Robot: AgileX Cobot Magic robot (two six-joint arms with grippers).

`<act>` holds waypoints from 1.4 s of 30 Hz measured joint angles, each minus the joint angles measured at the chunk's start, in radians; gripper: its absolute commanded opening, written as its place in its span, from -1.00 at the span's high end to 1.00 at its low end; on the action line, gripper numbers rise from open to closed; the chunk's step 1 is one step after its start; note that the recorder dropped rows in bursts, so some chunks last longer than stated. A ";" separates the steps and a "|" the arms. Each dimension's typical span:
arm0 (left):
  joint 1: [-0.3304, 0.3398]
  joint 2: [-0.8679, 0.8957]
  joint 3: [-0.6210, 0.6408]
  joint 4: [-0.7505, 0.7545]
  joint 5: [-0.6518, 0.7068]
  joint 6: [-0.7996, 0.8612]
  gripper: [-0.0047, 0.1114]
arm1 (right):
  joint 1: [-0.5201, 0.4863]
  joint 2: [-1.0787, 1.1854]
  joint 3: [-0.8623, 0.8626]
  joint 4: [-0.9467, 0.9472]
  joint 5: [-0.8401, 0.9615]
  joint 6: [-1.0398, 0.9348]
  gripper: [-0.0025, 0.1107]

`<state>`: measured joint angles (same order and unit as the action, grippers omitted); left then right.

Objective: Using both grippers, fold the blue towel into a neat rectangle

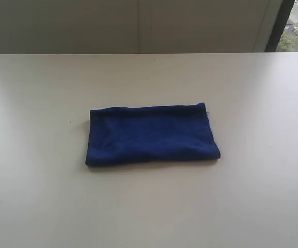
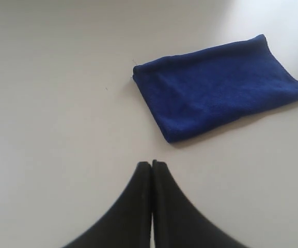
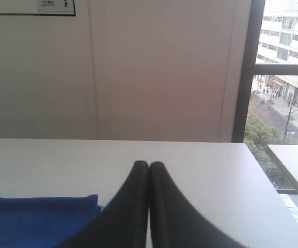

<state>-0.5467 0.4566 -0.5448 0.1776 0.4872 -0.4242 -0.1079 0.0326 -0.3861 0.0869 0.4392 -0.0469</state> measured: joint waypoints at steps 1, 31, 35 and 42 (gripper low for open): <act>0.000 0.000 0.000 0.000 0.000 0.000 0.92 | 0.000 0.000 0.003 0.000 -0.004 0.001 0.96; 0.000 0.000 0.000 0.002 0.000 0.000 0.92 | -0.044 -0.028 0.372 0.000 -0.042 0.002 0.96; 0.000 0.000 0.000 0.002 0.000 0.000 0.92 | -0.048 -0.028 0.380 0.000 -0.068 0.002 0.96; 0.000 0.000 0.000 0.002 0.000 0.000 0.92 | -0.049 -0.028 0.380 0.000 -0.073 0.002 0.96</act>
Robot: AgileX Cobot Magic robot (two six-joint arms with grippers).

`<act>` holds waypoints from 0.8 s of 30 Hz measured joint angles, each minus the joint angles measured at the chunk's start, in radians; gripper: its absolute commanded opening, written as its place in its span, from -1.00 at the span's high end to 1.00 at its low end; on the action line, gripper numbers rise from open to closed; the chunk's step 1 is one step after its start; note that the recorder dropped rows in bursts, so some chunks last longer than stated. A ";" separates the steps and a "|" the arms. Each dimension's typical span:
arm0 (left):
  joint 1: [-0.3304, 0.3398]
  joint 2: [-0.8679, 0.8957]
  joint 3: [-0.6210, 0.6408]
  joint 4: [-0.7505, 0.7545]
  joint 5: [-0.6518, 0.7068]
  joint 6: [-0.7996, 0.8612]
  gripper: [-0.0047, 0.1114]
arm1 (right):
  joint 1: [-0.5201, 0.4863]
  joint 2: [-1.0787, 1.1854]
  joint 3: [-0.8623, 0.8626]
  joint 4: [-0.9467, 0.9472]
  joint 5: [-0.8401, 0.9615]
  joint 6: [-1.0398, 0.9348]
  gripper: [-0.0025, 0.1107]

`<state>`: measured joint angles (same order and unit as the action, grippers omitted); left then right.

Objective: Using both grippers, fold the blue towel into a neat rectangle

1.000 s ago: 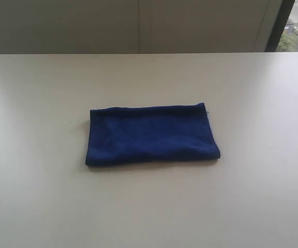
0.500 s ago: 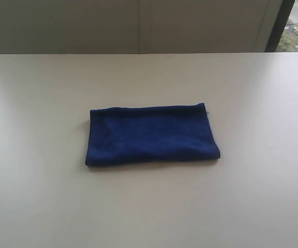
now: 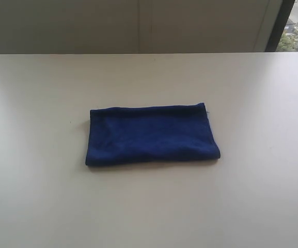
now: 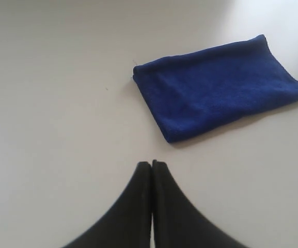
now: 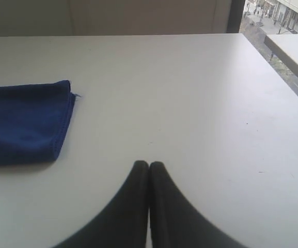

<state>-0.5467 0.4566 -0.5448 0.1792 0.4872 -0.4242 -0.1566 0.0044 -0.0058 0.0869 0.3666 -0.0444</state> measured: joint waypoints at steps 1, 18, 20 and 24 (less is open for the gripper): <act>0.000 0.000 0.000 0.000 0.000 0.000 0.92 | 0.000 0.000 0.000 0.000 0.000 0.000 0.96; 0.047 -0.005 0.000 0.003 -0.007 0.017 0.92 | 0.000 0.000 0.000 0.000 -0.002 0.000 0.96; 0.093 -0.007 0.000 0.003 -0.009 0.019 0.92 | 0.000 0.000 0.000 0.000 -0.002 0.000 0.96; 0.221 -0.012 0.000 0.001 -0.011 0.017 0.92 | 0.000 0.000 0.000 0.000 -0.002 0.000 0.96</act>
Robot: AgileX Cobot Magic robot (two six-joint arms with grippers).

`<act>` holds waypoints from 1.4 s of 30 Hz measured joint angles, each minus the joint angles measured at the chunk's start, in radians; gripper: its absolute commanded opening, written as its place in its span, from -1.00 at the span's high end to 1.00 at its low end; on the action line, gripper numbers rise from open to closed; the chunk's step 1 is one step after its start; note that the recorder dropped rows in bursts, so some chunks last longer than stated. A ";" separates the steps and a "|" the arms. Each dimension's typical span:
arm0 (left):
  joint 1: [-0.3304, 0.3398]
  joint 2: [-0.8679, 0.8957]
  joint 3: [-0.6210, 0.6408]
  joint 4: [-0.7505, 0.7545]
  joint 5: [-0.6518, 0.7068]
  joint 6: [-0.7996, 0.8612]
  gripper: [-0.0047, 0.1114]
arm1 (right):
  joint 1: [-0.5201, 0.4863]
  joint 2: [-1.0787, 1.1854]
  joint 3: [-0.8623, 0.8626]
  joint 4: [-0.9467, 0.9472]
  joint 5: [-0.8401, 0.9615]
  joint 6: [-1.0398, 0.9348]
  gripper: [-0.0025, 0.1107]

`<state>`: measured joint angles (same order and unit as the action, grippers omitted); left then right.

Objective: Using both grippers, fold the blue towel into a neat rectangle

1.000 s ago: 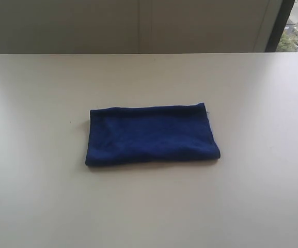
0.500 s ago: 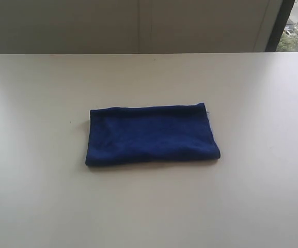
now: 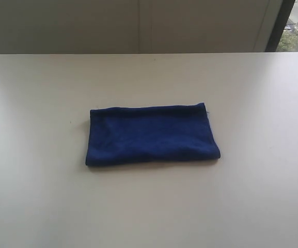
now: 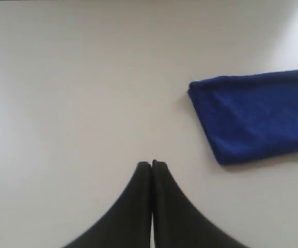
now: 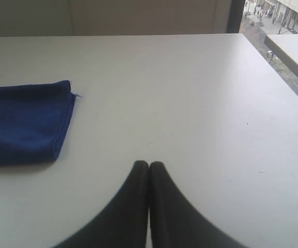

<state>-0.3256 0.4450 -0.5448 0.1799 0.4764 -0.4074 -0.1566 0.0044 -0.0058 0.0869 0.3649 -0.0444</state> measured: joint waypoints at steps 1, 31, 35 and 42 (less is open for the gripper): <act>0.036 -0.002 0.000 0.000 0.000 -0.002 0.92 | 0.000 0.000 0.000 0.000 0.000 0.000 0.96; 0.383 -0.421 0.369 -0.004 0.006 -0.002 0.92 | 0.000 0.000 0.000 0.000 0.000 0.000 0.96; 0.383 -0.422 0.369 -0.006 -0.007 -0.002 0.92 | 0.000 0.000 0.000 0.000 0.000 0.000 0.96; 0.383 -0.428 0.369 -0.131 -0.011 0.180 0.92 | 0.000 -0.002 0.000 0.000 0.000 0.000 0.96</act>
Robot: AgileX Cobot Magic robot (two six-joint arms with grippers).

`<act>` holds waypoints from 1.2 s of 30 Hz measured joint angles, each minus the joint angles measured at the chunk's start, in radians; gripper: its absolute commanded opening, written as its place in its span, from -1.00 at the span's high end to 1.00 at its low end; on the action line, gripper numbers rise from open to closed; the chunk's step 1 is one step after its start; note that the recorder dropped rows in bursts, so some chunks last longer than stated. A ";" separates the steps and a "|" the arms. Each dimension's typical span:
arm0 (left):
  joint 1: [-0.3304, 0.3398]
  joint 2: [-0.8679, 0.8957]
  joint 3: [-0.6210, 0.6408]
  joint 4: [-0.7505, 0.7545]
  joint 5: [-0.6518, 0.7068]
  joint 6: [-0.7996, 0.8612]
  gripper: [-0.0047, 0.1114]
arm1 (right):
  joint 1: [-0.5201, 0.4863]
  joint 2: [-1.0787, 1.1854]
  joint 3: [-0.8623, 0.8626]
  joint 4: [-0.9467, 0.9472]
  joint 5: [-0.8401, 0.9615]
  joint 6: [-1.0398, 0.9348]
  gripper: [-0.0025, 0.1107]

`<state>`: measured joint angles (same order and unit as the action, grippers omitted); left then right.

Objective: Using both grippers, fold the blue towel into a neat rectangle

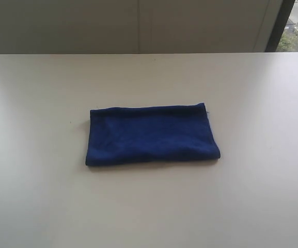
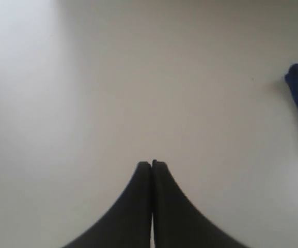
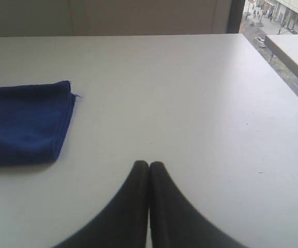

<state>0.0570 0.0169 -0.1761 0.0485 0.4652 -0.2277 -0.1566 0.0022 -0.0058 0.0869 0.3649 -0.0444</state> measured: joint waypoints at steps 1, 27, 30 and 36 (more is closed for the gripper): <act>0.000 -0.002 0.000 -0.040 -0.002 0.065 0.92 | 0.000 0.000 0.000 0.000 0.000 0.000 0.96; 0.000 -0.012 0.156 -0.144 -0.078 0.228 0.92 | 0.000 0.000 0.000 0.000 0.000 0.000 0.96; 0.000 -0.012 0.162 -0.146 -0.102 0.228 0.92 | 0.000 0.000 0.000 0.000 0.000 0.000 0.96; 0.000 -0.012 0.164 -0.146 -0.111 0.228 0.92 | 0.000 0.000 0.000 0.000 0.000 0.000 0.96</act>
<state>0.0570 0.0048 -0.0125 -0.0979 0.3538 0.0000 -0.1566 0.0022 -0.0058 0.0869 0.3649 -0.0444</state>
